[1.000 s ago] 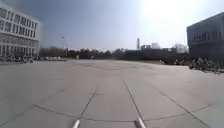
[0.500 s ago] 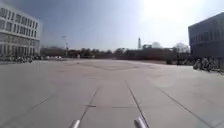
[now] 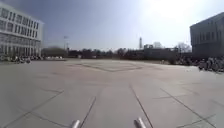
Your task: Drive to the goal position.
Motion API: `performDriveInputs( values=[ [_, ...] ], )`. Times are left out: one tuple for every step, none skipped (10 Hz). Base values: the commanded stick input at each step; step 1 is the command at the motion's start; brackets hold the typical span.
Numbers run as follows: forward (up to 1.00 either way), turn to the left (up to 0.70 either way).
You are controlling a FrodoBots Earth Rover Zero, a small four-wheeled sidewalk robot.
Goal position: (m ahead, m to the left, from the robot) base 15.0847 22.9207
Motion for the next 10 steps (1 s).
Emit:
performDriveInputs(
  values=[
    [1.00,0.00],
    [1.00,0.00],
    [1.00,0.00],
    [1.00,0.00],
    [1.00,0.00],
    [1.00,0.00],
    [1.00,0.00],
    [1.00,0.00],
    [1.00,0.00],
    [1.00,0.00]
  ],
)
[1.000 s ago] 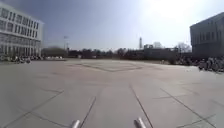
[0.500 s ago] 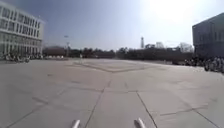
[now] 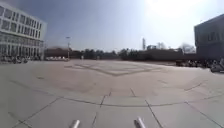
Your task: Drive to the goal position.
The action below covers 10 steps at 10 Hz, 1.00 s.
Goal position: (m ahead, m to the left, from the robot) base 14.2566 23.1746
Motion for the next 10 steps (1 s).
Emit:
performDriveInputs(
  values=[
    [1.00,0.00],
    [1.00,0.00],
    [1.00,0.00],
    [1.00,0.00],
    [1.00,0.00],
    [1.00,0.00],
    [1.00,0.00],
    [1.00,0.00],
    [1.00,0.00],
    [1.00,0.00]
  ],
)
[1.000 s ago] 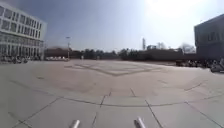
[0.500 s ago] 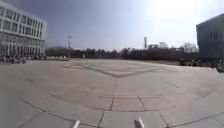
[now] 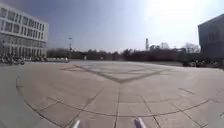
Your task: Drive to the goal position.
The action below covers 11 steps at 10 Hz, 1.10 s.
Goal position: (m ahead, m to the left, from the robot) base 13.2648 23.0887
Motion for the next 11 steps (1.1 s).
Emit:
performDriveInputs(
  values=[
    [1.00,0.00],
    [1.00,0.00],
    [1.00,0.00],
    [1.00,0.00],
    [1.00,0.00],
    [1.00,0.00],
    [1.00,0.00],
    [1.00,0.00],
    [1.00,0.00],
    [1.00,0.00],
    [1.00,0.00]
  ],
)
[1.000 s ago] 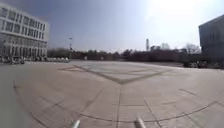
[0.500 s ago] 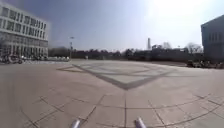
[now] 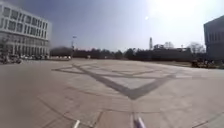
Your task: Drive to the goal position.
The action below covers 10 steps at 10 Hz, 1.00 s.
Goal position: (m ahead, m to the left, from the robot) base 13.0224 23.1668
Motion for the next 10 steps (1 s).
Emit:
performDriveInputs(
  values=[
    [1.00,0.00],
    [1.00,0.00],
    [1.00,-0.07],
    [1.00,-0.24],
    [1.00,-0.40],
    [1.00,-0.40],
    [1.00,-0.40],
    [1.00,-0.40],
    [1.00,-0.40],
    [1.00,-0.37]
  ],
)
